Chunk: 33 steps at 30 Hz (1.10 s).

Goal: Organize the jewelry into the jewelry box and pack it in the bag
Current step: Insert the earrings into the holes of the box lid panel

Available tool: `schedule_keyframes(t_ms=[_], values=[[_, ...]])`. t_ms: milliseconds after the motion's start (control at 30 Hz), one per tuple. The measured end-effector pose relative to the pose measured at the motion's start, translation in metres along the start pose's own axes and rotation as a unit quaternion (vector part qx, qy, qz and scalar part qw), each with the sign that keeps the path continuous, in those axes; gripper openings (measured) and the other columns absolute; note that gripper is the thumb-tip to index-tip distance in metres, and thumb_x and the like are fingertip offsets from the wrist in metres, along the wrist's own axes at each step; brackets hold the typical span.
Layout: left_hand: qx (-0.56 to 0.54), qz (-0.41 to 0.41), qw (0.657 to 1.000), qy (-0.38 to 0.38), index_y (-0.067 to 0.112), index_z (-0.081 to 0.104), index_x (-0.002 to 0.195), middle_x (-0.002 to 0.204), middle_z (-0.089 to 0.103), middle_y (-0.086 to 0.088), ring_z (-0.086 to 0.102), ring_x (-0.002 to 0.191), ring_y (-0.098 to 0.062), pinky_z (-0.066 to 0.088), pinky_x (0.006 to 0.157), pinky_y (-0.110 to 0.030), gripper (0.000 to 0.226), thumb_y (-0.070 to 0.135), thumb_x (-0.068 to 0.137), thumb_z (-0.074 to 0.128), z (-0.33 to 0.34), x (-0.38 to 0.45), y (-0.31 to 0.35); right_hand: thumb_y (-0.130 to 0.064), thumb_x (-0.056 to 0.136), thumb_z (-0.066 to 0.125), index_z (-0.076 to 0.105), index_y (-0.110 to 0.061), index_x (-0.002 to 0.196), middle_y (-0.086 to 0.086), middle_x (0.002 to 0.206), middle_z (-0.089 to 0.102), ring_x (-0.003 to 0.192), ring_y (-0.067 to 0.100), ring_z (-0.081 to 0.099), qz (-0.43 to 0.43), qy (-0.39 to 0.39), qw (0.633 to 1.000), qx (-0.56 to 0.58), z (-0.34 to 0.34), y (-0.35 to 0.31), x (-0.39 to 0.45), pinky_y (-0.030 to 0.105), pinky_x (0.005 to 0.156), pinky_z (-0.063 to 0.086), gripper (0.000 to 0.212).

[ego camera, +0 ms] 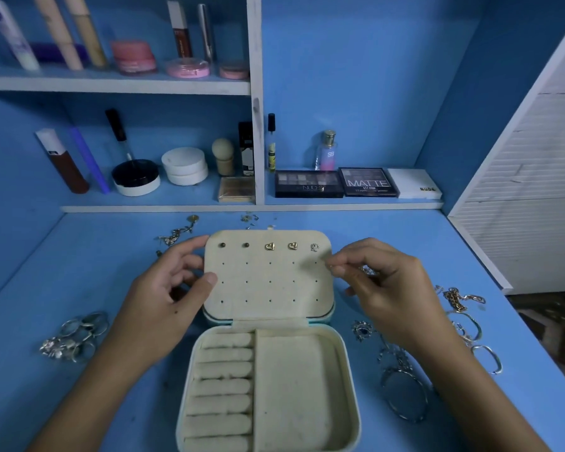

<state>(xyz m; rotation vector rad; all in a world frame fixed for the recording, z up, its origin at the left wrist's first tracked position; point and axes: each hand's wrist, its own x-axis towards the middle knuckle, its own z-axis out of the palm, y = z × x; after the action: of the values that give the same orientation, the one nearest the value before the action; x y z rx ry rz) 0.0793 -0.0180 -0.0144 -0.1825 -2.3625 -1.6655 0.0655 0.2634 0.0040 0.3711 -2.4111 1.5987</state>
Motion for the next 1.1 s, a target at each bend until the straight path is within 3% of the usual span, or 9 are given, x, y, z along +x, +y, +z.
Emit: schedule_keyframes(t_ms=[67, 200, 300, 400, 500, 667, 933, 1100], values=[[0.002, 0.0, 1.0, 0.0, 0.044, 0.057, 0.122, 0.1, 0.069, 0.007, 0.067, 0.09, -0.011, 0.055, 0.087, -0.035, 0.044, 0.018, 0.088, 0.066, 0.001, 0.0, 0.001, -0.003, 0.089, 0.07, 0.077, -0.032, 0.087, -0.017, 0.093, 0.068, 0.077, 0.017, 0.067, -0.02, -0.003, 1.0, -0.016, 0.003, 0.0, 0.0, 0.041, 0.063, 0.056, 0.03], [0.001, -0.001, 1.0, -0.004, 0.044, 0.057, 0.121, 0.1, 0.069, 0.006, 0.067, 0.089, -0.011, 0.055, 0.085, -0.037, 0.048, 0.009, 0.09, 0.067, 0.001, 0.0, 0.002, -0.005, 0.089, 0.072, 0.077, -0.03, 0.087, -0.02, 0.097, 0.067, 0.084, 0.008, 0.066, -0.04, -0.001, 0.998, -0.047, 0.007, 0.0, -0.002, 0.013, 0.065, 0.046, 0.025], [-0.001, 0.001, 1.0, -0.007, 0.049, 0.057, 0.12, 0.102, 0.069, 0.005, 0.067, 0.09, -0.013, 0.055, 0.087, -0.038, 0.047, 0.016, 0.09, 0.069, -0.001, 0.0, 0.0, -0.008, 0.089, 0.072, 0.077, -0.026, 0.087, -0.02, 0.094, 0.07, 0.088, 0.009, 0.067, -0.026, -0.004, 0.999, -0.036, 0.008, -0.001, -0.003, 0.018, 0.067, 0.049, 0.019], [0.008, 0.006, 1.0, -0.01, 0.057, 0.056, 0.116, 0.102, 0.069, 0.009, 0.067, 0.091, -0.012, 0.056, 0.085, -0.029, 0.053, 0.012, 0.09, 0.065, -0.002, -0.001, 0.0, -0.009, 0.086, 0.076, 0.069, -0.025, 0.089, -0.018, 0.086, 0.072, 0.081, 0.011, 0.066, 0.003, 0.001, 1.0, -0.014, 0.009, -0.003, -0.003, 0.028, 0.069, 0.052, 0.017], [0.005, 0.008, 1.0, -0.007, 0.054, 0.056, 0.117, 0.103, 0.069, 0.009, 0.067, 0.09, -0.011, 0.055, 0.085, -0.026, 0.05, 0.014, 0.088, 0.065, -0.001, -0.001, 0.0, -0.01, 0.084, 0.078, 0.059, -0.023, 0.093, -0.015, 0.083, 0.073, 0.076, 0.014, 0.065, 0.005, 0.005, 1.0, 0.002, 0.01, -0.007, -0.003, 0.031, 0.066, 0.051, 0.025], [0.005, 0.01, 1.0, -0.008, 0.055, 0.055, 0.117, 0.102, 0.069, 0.008, 0.067, 0.089, -0.012, 0.054, 0.082, -0.022, 0.049, 0.018, 0.087, 0.065, -0.002, -0.001, -0.001, -0.011, 0.083, 0.079, 0.057, -0.026, 0.095, -0.016, 0.083, 0.074, 0.073, 0.014, 0.062, 0.004, 0.007, 1.0, -0.004, 0.011, -0.008, -0.003, 0.032, 0.063, 0.049, 0.029], [0.004, 0.003, 1.0, -0.009, 0.044, 0.054, 0.125, 0.1, 0.068, 0.01, 0.065, 0.088, -0.011, 0.053, 0.083, -0.022, 0.048, 0.015, 0.088, 0.065, -0.001, -0.001, -0.002, -0.016, 0.083, 0.079, 0.057, -0.027, 0.097, -0.018, 0.083, 0.074, 0.067, 0.012, 0.058, 0.013, 0.017, 1.0, -0.008, 0.015, -0.007, -0.003, 0.022, 0.062, 0.046, 0.028], [0.004, 0.007, 1.0, -0.011, 0.046, 0.054, 0.125, 0.101, 0.068, 0.009, 0.066, 0.089, -0.015, 0.054, 0.084, -0.029, 0.048, 0.03, 0.081, 0.063, -0.002, -0.001, -0.002, -0.014, 0.084, 0.078, 0.058, -0.024, 0.101, -0.017, 0.083, 0.073, 0.066, 0.015, 0.057, 0.011, 0.02, 1.0, -0.01, 0.015, -0.008, -0.003, 0.023, 0.061, 0.046, 0.028]])
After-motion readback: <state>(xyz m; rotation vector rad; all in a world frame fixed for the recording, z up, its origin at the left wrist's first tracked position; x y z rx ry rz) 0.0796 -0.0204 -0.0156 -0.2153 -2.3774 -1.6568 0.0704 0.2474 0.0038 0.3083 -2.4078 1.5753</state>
